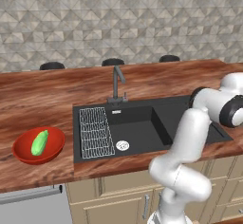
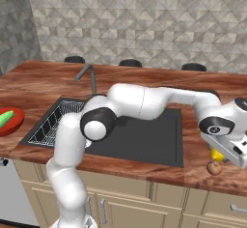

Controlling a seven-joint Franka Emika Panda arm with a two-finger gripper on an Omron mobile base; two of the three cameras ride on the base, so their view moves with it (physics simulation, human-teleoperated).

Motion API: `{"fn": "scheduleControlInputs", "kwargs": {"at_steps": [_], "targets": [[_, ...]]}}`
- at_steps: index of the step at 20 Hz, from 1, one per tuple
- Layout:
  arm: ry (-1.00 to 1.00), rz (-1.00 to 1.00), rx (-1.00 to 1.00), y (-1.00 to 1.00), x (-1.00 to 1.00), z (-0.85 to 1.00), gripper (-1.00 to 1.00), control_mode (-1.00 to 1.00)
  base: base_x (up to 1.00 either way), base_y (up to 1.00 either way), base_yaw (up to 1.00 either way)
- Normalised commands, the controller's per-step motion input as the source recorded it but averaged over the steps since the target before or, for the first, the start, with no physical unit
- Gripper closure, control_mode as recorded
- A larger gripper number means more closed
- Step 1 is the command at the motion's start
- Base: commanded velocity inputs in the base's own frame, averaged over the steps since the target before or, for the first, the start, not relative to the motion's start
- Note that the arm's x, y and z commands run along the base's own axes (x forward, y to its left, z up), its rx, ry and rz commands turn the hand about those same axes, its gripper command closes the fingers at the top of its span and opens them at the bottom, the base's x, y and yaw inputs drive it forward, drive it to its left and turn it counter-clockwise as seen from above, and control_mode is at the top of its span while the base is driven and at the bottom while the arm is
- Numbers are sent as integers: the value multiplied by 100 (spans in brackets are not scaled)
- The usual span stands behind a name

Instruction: There is a mixed pile of frozen fruits and vegetables on the counter. Locate all the frozen vegetables and place the items in a bowl on the counter. Take all the frozen fruits and defrost them in a running sink.

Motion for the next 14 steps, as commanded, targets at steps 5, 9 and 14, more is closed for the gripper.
{"fn": "scheduleControlInputs", "kwargs": {"at_steps": [5,9,14], "targets": [[4,6,-6,100,40,0,100,-100,0,0,0],[10,6,-2,86,61,1,100,-100,0,0,0],[16,9,12,53,85,0,100,-100,0,0,0]]}}
